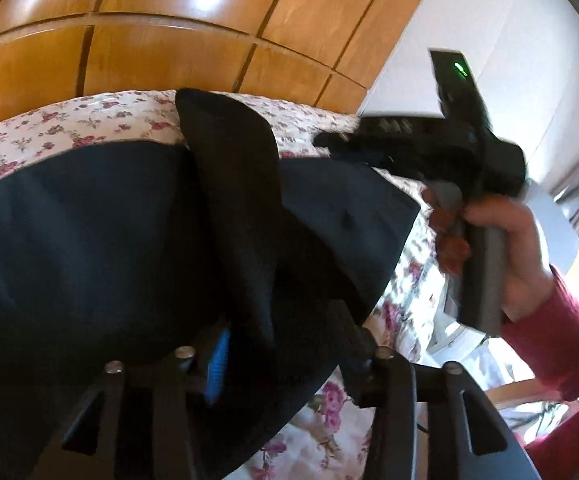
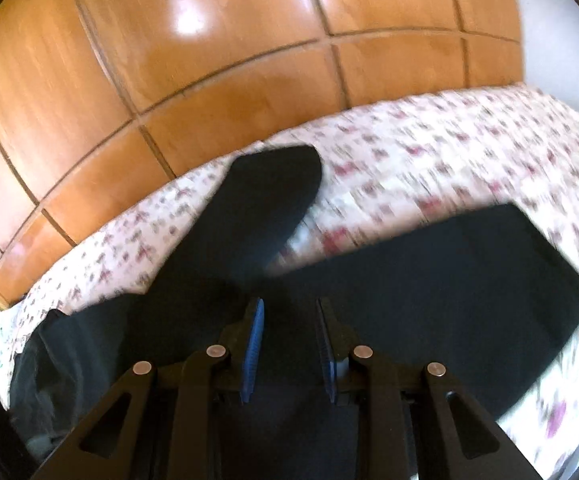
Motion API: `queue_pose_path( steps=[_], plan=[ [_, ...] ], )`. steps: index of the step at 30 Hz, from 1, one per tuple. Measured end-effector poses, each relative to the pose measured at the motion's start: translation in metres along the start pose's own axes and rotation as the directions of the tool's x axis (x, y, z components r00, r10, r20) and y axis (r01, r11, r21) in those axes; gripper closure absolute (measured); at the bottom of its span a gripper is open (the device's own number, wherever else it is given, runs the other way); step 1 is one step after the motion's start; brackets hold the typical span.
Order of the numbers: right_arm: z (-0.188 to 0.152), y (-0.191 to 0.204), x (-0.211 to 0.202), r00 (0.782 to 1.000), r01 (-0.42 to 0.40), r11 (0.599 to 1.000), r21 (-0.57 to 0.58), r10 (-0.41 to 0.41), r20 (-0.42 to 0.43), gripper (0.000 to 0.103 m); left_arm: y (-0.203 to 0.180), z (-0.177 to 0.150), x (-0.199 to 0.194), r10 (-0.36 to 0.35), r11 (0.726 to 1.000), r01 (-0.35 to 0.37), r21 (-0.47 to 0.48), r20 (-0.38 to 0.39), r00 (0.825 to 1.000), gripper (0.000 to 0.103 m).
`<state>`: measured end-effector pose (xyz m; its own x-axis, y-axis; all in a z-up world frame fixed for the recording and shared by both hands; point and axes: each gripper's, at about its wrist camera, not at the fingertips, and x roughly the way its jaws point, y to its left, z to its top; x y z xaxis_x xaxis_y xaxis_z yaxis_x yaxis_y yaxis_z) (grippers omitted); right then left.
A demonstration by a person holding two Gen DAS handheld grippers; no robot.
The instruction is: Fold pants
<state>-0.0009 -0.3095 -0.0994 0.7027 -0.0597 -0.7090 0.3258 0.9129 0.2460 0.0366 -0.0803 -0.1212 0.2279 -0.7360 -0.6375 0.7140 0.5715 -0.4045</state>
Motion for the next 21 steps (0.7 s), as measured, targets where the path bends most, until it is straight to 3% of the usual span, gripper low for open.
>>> queue_pose_path(
  steps=[2, 4, 5, 8, 11, 12, 14, 15, 17, 19, 21],
  plan=[
    [0.021, 0.016, 0.005, 1.000, -0.019, 0.999, -0.049, 0.020, 0.016, 0.054, 0.004, 0.004, -0.012, -0.023, 1.000, 0.023, 0.002, 0.045, 0.999, 0.056],
    [0.041, 0.034, 0.015, 0.999, -0.031, 0.996, -0.088, 0.034, 0.031, 0.043, 0.012, 0.009, -0.025, -0.043, 0.999, 0.044, -0.012, 0.096, 0.994, 0.056],
    [0.048, 0.042, 0.021, 0.999, -0.031, 0.994, -0.104, 0.033, 0.026, 0.042, 0.018, 0.009, -0.034, -0.036, 0.999, 0.039, -0.023, 0.124, 0.992, 0.056],
    [0.072, 0.071, 0.058, 0.998, 0.012, 0.989, -0.145, -0.020, -0.054, 0.042, 0.048, 0.007, -0.062, 0.092, 0.991, -0.067, -0.116, 0.230, 0.969, 0.056],
    [0.082, 0.090, 0.092, 0.992, 0.028, 0.984, -0.175, -0.048, -0.112, 0.042, 0.085, -0.001, -0.078, 0.296, 0.931, -0.219, -0.292, 0.256, 0.920, 0.056],
    [0.084, 0.099, 0.109, 0.987, 0.058, 0.978, -0.202, -0.087, -0.138, 0.042, 0.101, -0.007, -0.078, 0.372, 0.890, -0.275, -0.363, 0.232, 0.899, 0.056],
    [0.084, 0.108, 0.133, 0.974, 0.110, 0.966, -0.234, -0.151, -0.166, 0.042, 0.121, -0.021, -0.073, 0.459, 0.828, -0.351, -0.436, 0.169, 0.872, 0.056],
    [0.083, 0.112, 0.143, 0.968, 0.127, 0.960, -0.250, -0.174, -0.179, 0.042, 0.133, -0.031, -0.067, 0.460, 0.806, -0.347, -0.480, 0.138, 0.877, 0.058],
    [0.080, 0.117, 0.163, 0.947, 0.162, 0.943, -0.290, -0.232, -0.223, 0.042, 0.134, -0.038, -0.077, 0.423, 0.819, -0.272, -0.506, 0.211, 0.881, 0.053],
    [0.076, 0.115, 0.177, 0.924, 0.205, 0.925, -0.321, -0.291, -0.249, 0.041, 0.137, -0.042, -0.076, 0.398, 0.824, -0.240, -0.513, 0.223, 0.890, 0.052],
    [0.074, 0.111, 0.179, 0.924, 0.229, 0.918, -0.324, -0.309, -0.224, 0.037, 0.136, -0.044, -0.077, 0.400, 0.827, -0.241, -0.509, 0.229, 0.888, 0.052]
  ],
)
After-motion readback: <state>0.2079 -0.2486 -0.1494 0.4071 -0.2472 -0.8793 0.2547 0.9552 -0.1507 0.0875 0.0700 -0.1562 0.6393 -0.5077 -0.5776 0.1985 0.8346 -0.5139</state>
